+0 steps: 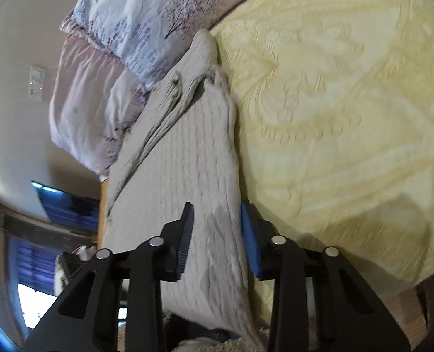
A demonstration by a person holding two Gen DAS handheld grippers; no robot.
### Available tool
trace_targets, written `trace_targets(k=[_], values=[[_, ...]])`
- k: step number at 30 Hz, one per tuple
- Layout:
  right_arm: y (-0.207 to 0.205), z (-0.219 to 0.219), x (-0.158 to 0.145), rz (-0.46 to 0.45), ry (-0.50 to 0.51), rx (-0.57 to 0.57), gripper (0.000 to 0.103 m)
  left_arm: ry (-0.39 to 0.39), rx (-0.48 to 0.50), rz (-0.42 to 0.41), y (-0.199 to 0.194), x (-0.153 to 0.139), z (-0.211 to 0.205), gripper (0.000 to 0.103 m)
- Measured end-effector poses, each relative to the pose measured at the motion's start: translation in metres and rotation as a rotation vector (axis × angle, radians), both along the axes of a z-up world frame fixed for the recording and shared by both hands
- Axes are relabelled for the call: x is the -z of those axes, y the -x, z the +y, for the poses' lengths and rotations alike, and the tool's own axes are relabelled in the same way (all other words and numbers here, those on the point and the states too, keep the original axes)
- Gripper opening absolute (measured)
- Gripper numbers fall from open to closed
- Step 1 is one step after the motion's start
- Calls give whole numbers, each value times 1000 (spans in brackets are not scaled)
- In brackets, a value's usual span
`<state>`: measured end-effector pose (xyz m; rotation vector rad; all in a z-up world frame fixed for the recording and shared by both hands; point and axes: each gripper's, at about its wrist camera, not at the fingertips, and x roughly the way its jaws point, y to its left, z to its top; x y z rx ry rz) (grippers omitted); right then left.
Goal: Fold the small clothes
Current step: 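Lift the hem with both tools and fold it toward the collar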
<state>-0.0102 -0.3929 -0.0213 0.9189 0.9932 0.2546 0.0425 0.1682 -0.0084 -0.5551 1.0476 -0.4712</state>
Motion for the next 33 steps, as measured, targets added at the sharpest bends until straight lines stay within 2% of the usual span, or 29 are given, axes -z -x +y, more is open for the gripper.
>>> trace_targets(k=[4, 9, 14, 18, 22, 26, 29, 33], values=[[11, 11, 7, -4, -78, -74, 25, 83, 20, 16, 16, 10, -1, 20], [26, 25, 12, -13, -157, -158, 24, 200, 51, 1, 35, 16, -3, 16], [42, 40, 12, -14, -138, -219, 20, 239, 128, -19, 47, 14, -16, 15], [48, 44, 8, -17, -104, -240, 17, 223, 189, -16, 50, 14, -26, 15], [46, 45, 5, -27, -88, -245, 16, 163, 247, -5, 53, 14, -37, 15], [42, 47, 2, -36, -66, -254, 12, 116, 263, 4, 52, 14, -42, 14], [40, 47, -4, -64, -45, -253, 9, 61, 284, 11, 52, 15, -45, 8], [39, 45, -14, -113, -12, -237, 8, 32, 304, -27, 56, 9, -44, 7]])
